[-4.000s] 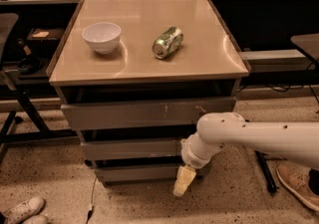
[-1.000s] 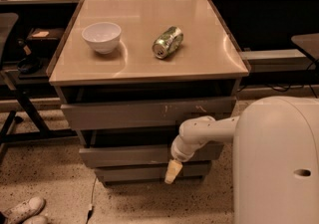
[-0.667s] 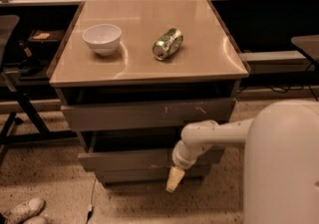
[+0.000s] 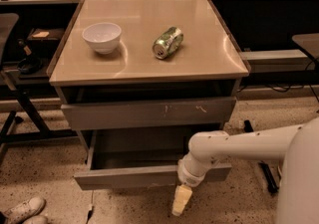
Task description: Open middle drawer
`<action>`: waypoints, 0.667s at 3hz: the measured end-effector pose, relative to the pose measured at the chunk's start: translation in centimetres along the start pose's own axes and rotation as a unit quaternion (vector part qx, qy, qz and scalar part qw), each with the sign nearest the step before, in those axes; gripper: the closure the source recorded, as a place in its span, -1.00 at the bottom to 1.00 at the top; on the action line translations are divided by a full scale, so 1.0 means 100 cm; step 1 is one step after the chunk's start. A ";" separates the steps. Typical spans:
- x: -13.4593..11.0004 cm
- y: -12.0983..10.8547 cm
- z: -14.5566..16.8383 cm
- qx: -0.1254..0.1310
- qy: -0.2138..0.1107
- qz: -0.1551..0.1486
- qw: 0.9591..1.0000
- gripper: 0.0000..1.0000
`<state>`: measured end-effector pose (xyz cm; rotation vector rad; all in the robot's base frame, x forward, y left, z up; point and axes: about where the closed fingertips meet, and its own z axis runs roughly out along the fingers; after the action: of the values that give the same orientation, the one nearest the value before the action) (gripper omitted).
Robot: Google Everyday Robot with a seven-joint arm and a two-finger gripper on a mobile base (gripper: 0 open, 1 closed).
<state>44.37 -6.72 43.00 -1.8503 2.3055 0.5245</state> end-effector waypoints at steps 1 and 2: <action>0.008 0.022 -0.003 -0.016 0.004 -0.001 1.000 -1.00; 0.016 0.041 -0.006 -0.030 0.012 -0.003 0.999 -1.00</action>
Offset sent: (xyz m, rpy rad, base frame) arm -0.0646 -0.0164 0.0127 -0.0185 0.0850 0.0472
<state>40.08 -7.67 43.74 -1.9004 2.3225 0.5809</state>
